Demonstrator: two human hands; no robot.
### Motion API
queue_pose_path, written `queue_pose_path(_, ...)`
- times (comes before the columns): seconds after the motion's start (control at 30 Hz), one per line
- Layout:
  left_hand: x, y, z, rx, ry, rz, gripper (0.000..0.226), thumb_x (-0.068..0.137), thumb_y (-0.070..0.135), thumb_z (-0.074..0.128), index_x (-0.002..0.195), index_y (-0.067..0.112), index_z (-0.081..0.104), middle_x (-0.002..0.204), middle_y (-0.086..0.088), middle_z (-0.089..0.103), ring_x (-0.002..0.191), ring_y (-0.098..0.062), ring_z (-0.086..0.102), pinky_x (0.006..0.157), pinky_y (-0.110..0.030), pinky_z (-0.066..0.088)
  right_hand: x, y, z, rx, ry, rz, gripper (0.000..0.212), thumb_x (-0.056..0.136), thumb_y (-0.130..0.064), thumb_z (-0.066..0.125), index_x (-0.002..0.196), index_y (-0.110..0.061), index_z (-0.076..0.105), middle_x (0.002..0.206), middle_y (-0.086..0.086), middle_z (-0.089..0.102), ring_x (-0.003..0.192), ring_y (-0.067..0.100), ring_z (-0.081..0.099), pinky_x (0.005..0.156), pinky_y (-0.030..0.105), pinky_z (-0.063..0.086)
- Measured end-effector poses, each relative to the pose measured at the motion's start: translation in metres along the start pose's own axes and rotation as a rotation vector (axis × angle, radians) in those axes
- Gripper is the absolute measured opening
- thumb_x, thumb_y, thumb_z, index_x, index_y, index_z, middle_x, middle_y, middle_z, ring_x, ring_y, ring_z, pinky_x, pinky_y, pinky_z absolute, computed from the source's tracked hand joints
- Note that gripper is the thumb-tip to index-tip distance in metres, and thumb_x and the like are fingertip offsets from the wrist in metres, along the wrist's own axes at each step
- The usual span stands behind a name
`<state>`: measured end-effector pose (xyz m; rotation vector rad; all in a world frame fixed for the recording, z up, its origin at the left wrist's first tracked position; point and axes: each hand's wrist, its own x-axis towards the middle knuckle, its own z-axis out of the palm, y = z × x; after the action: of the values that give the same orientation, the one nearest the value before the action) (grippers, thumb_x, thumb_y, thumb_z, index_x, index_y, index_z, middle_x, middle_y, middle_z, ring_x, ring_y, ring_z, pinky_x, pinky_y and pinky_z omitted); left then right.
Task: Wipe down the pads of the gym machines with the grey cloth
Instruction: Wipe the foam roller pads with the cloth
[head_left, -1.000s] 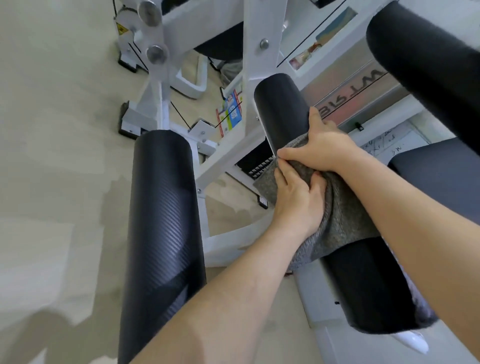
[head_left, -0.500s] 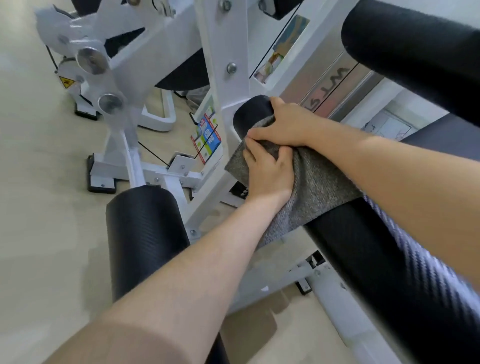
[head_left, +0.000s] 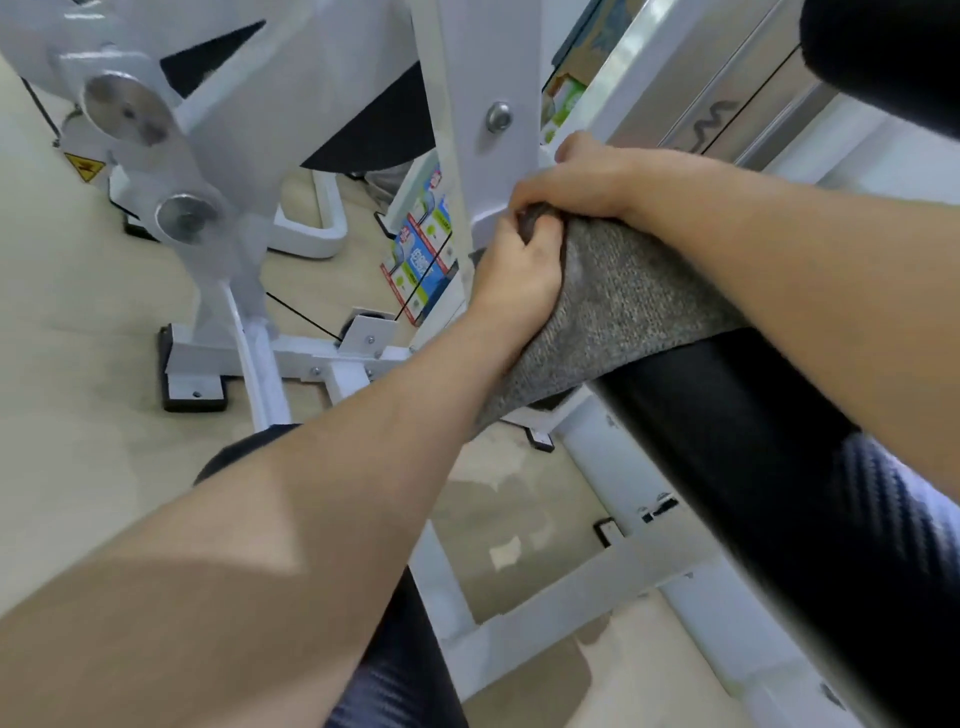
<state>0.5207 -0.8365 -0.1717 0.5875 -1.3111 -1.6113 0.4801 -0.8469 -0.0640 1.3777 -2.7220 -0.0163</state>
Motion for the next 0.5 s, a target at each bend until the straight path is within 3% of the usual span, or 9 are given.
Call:
queue_pose_path(0.07, 0.011, -0.003, -0.005, -0.041, -0.040, 0.017, 0.044, 0.091, 0.046, 0.039, 0.113, 0.016, 0.062, 0.116, -0.010, 0.066, 0.112, -0.028, 0.057, 0.093, -0.035, 0.042, 0.010, -0.002, 0.001, -0.002, -0.005, -0.019, 0.104, 0.051, -0.057, 0.064, 0.139, -0.007, 0.041, 0.129, 0.009, 0.056, 0.118, 0.025, 0.053, 0.099, 0.034, 0.043)
queue_pose_path(0.13, 0.018, -0.005, -0.005, -0.126, -0.063, 0.017, 0.038, 0.087, 0.046, 0.039, 0.093, 0.021, 0.067, 0.105, -0.007, 0.070, 0.104, -0.026, 0.061, 0.096, -0.041, 0.046, 0.008, -0.003, -0.001, -0.016, 0.009, -0.027, 0.051, 0.071, -0.045, 0.064, 0.112, -0.015, 0.061, 0.115, 0.004, 0.062, 0.107, 0.019, 0.055, 0.077, 0.021, 0.043)
queue_pose_path(0.17, 0.021, -0.006, -0.005, -0.173, -0.076, -0.008, 0.037, 0.087, 0.047, 0.040, 0.089, 0.022, 0.067, 0.104, -0.006, 0.071, 0.101, -0.024, 0.063, 0.097, -0.043, 0.048, 0.006, -0.003, -0.003, -0.012, 0.018, -0.027, 0.031, 0.082, -0.035, 0.061, 0.109, -0.021, 0.062, 0.115, 0.004, 0.061, 0.107, 0.019, 0.055, 0.071, 0.020, 0.041)
queue_pose_path(0.27, 0.037, -0.009, -0.010, -0.266, -0.217, -0.162, 0.055, 0.070, 0.064, 0.050, 0.101, 0.024, 0.071, 0.103, -0.003, 0.074, 0.099, -0.022, 0.068, 0.094, -0.046, 0.051, 0.002, -0.001, -0.003, -0.020, 0.072, 0.013, 0.040, 0.096, -0.030, 0.045, 0.131, -0.013, 0.053, 0.140, 0.011, 0.051, 0.125, 0.024, 0.047, 0.086, 0.023, 0.037)
queue_pose_path(0.33, 0.047, -0.008, -0.015, -0.284, -0.351, -0.242, 0.065, 0.062, 0.067, 0.057, 0.110, 0.026, 0.071, 0.106, -0.006, 0.075, 0.100, -0.025, 0.070, 0.093, -0.048, 0.052, -0.006, -0.004, -0.001, -0.020, 0.164, 0.074, 0.044, 0.095, -0.036, 0.041, 0.130, -0.013, 0.054, 0.137, 0.011, 0.053, 0.119, 0.025, 0.051, 0.084, 0.027, 0.038)
queue_pose_path(0.4, 0.048, -0.004, -0.018, -0.291, -0.433, -0.248, 0.060, 0.069, 0.065, 0.058, 0.112, 0.024, 0.071, 0.108, -0.007, 0.074, 0.101, -0.025, 0.070, 0.095, -0.049, 0.052, -0.013, -0.004, 0.002, -0.005, 0.237, 0.144, 0.041, 0.093, -0.038, 0.039, 0.121, -0.015, 0.059, 0.129, 0.010, 0.058, 0.108, 0.025, 0.054, 0.079, 0.028, 0.038)
queue_pose_path(0.5, 0.036, -0.004, -0.018, -0.339, -0.412, -0.216, 0.045, 0.086, 0.061, 0.044, 0.101, 0.028, 0.071, 0.105, -0.002, 0.074, 0.101, -0.017, 0.069, 0.097, -0.043, 0.051, -0.025, -0.007, 0.006, -0.009, 0.291, 0.198, 0.025, 0.092, -0.034, 0.037, 0.079, -0.021, 0.055, 0.110, 0.006, 0.061, 0.095, 0.026, 0.055, 0.075, 0.032, 0.039)
